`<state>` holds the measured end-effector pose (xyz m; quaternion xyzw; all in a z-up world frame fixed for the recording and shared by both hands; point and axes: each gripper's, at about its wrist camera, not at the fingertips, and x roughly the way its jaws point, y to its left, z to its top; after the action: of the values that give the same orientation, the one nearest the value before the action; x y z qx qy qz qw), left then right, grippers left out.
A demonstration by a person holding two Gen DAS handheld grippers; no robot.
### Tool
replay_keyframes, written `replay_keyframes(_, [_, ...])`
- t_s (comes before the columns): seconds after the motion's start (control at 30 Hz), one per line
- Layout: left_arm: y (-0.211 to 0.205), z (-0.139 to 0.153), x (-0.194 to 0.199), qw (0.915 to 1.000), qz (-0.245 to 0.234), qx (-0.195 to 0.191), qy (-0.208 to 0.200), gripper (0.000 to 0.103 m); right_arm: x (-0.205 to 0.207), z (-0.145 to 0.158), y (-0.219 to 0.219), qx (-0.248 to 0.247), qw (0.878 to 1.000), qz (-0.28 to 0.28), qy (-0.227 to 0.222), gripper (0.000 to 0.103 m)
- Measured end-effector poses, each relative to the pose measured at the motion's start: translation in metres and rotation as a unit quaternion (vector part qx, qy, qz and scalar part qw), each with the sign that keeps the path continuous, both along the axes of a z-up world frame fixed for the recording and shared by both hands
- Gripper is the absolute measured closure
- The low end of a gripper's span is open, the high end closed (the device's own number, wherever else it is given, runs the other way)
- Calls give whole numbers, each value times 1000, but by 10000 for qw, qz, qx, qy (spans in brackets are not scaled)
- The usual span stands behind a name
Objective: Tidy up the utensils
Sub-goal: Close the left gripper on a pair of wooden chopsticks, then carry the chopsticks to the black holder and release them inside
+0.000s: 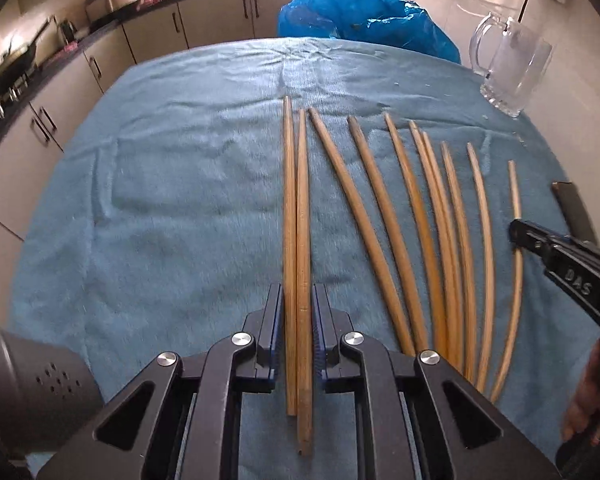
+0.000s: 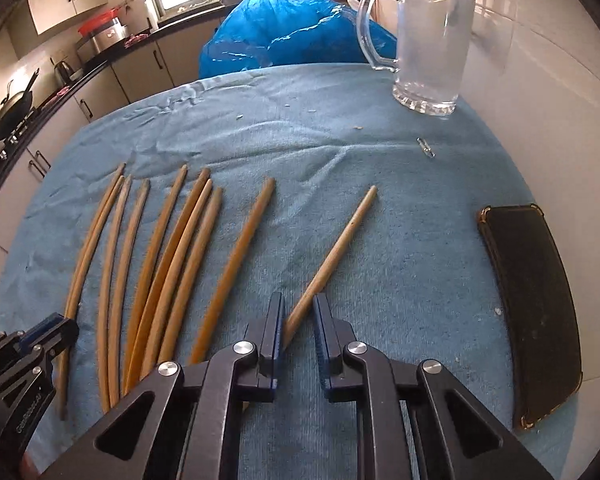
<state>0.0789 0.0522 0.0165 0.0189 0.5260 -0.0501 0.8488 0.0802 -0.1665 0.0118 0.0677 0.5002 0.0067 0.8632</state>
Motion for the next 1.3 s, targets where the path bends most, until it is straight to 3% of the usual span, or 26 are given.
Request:
replay_keyframes(0.2, [20,0,-54,9953,61,-878,395,90,-45,1,-7,135,9994,249,190,93])
replay_keyframes(0.37, [26,0,-114,9935,-178,-1037,438,90,-102,1,-17,306,9973,544,398,92])
replay_keyframes(0.5, [38,4,-138,9868,-362,-1472,577,88,-136,1,-25,230,9965,718,365,87])
replay_keyframes(0.57, [39,12,-136,9906,-346,-1277,332,81,-139,1,-29,187,9967,735,294,59])
replay_keyframes(0.63, [39,19,-125,9941,-188,-1066,116,77,-139,0,-31,134,9975,652,254,50])
replay_keyframes(0.8, [29,25,-74,9959,-4,-898,-44,77,-120,-1,-39,366,9978,493,240,50])
replay_keyframes(0.93, [16,9,-24,9966,244,-760,218,77,-105,-1,-39,337,9980,452,302,64])
replay_keyframes(1.07, [14,4,-10,9980,277,-512,245,84,-92,-2,-36,278,9978,491,346,71])
replay_keyframes(1.13, [13,4,-9,9985,299,-387,264,93,-88,-2,-32,170,9978,537,364,76])
replay_keyframes(1.3, [22,2,-3,9971,341,-578,355,96,-78,-2,-29,6,9971,582,494,80])
